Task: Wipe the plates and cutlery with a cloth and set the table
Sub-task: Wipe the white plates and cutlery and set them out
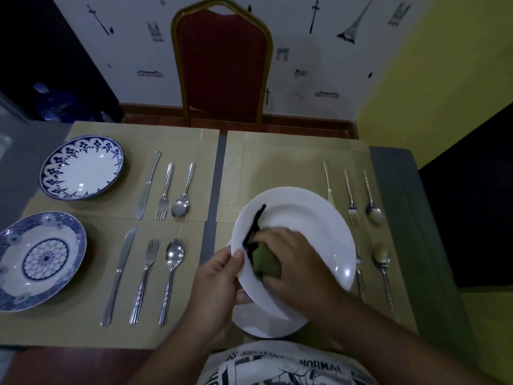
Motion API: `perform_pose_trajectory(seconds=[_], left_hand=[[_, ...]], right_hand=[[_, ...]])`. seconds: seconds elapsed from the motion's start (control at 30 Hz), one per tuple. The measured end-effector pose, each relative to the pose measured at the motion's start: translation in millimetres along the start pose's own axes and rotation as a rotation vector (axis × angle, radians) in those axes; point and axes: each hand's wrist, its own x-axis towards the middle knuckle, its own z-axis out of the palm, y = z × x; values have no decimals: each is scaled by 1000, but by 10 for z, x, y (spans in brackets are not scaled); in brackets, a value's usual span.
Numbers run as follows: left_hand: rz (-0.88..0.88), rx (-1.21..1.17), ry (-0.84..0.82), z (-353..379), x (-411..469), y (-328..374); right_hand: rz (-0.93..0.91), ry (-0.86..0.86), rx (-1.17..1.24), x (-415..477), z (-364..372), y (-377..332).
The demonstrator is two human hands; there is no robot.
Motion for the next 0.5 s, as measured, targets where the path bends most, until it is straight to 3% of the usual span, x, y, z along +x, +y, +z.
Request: perform_pose_trajectory(seconds=[0.13, 0.27, 0.37, 0.5], left_hand=[[32, -39, 58, -59, 56, 60], [72, -27, 91, -124, 161, 90], [55, 3, 74, -108, 183, 27], [30, 26, 28, -95, 209, -26]], right_hand=[[115, 138, -104, 436, -258, 223], [183, 122, -218, 140, -258, 301], [192, 30, -42, -127, -42, 135], [63, -5, 27, 90, 103, 48]])
